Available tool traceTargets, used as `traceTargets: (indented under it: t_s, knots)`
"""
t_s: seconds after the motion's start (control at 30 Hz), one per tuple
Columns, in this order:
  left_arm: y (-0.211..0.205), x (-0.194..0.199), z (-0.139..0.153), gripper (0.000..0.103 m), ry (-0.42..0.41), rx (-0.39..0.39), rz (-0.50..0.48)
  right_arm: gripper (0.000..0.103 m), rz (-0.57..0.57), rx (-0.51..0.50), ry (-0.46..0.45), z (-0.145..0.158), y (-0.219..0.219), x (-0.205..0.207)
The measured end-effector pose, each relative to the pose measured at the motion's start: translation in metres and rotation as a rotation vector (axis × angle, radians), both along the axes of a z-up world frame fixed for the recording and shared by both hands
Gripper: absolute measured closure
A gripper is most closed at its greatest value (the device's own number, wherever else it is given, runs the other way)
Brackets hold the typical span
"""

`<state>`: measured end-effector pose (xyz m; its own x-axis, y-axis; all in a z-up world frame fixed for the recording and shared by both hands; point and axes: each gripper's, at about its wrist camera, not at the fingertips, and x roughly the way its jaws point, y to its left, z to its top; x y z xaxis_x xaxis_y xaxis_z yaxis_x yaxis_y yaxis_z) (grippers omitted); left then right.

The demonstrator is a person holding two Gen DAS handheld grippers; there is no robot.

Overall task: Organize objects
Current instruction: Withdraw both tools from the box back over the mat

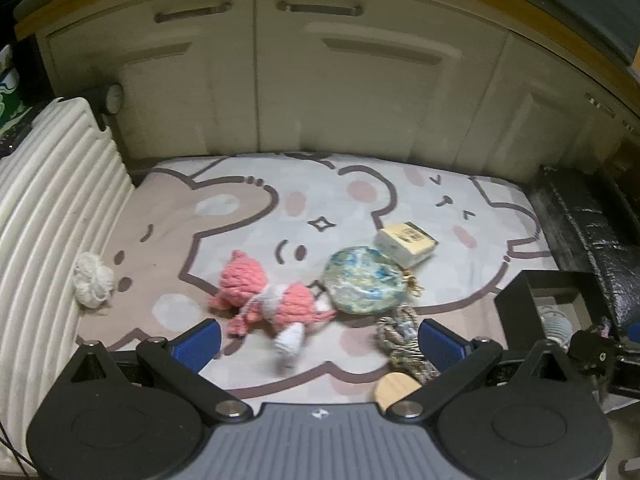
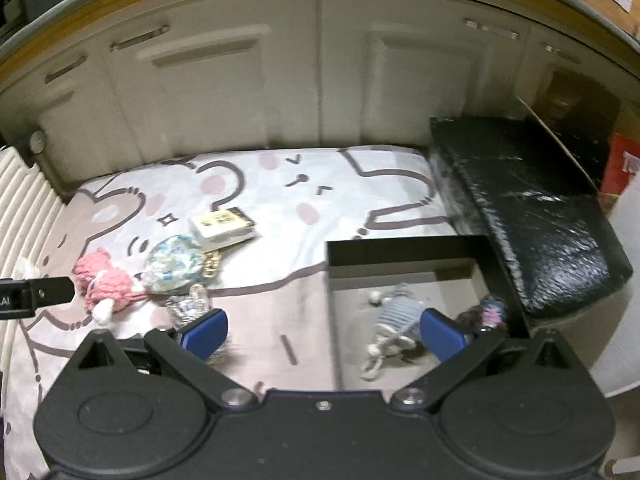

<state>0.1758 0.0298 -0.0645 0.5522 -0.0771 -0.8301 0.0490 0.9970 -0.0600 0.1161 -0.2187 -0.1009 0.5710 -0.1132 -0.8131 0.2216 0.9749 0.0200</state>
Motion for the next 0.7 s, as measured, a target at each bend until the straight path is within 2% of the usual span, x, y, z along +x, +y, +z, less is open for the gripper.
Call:
traceTargets:
  t_s: [0.37, 0.57, 0.7]
  knots:
    - [0.027, -0.002, -0.009, 0.000, -0.008, 0.002, -0.012, 0.000, 0.063, 0.075, -0.039, 0.003, 0.030, 0.011]
    - [0.012, -0.012, -0.013, 0.000, -0.014, 0.049, -0.143, 0.000, 0.101, 0.064, -0.027, -0.002, 0.037, 0.019]
    - [0.001, -0.015, -0.023, 0.000, 0.019, 0.060, -0.208, 0.000, 0.129, 0.040, -0.003, -0.007, 0.039, 0.029]
